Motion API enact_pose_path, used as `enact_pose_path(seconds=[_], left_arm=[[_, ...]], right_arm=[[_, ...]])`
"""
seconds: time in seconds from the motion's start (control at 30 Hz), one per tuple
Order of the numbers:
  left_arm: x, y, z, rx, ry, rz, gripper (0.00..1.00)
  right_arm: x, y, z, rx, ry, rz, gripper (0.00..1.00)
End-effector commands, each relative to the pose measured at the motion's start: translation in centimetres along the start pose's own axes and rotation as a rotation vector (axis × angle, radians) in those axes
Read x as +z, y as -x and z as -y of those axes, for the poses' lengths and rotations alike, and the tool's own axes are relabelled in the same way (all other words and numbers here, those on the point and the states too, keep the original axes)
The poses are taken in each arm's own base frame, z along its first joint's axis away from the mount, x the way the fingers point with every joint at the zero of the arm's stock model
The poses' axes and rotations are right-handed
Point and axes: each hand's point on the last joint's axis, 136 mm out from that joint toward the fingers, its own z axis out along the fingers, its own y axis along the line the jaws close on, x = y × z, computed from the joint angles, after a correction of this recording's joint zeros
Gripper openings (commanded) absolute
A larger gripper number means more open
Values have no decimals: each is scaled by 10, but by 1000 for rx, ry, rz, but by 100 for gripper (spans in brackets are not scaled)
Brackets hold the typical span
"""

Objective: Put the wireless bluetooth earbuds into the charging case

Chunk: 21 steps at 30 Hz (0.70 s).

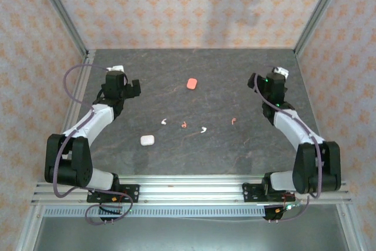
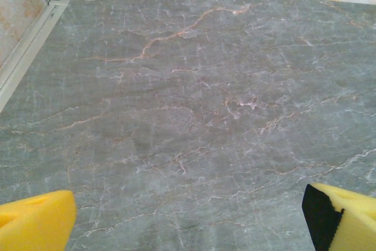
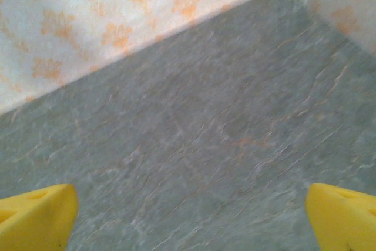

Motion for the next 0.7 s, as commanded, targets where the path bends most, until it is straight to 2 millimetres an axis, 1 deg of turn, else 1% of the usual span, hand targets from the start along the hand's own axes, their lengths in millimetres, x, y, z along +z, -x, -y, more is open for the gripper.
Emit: enact_pose_path(seconds=[0.0,0.07,0.13,0.3,0.4,0.6,0.67], left_arm=[[4,-24,5,-53,-13,-153,100],[4,-30,9,-62,-17,-183,100],[4,-35,14,-57,-24,-206,100],[4,-47,25,-22,-36,-269,100],[2,-52,32,-3,-57,-295,100],[-3,-56,39,55,-73,-341,97],[-5,-55,41,68,-86,-348,97]], right_arm=[[9,-48,-19,-27,-26,-230,99],[17,-55,-42,-52,-25,-273,99],[27,-65,-65,-75,-31,-324,98],[55,-103,-118,-151,-98,-493,95],[69,-120,-148,-188,-106,-548,94],[85,-136,-201,-193,-53,-588,89],[90,-140,-212,-195,-54,-603,88]])
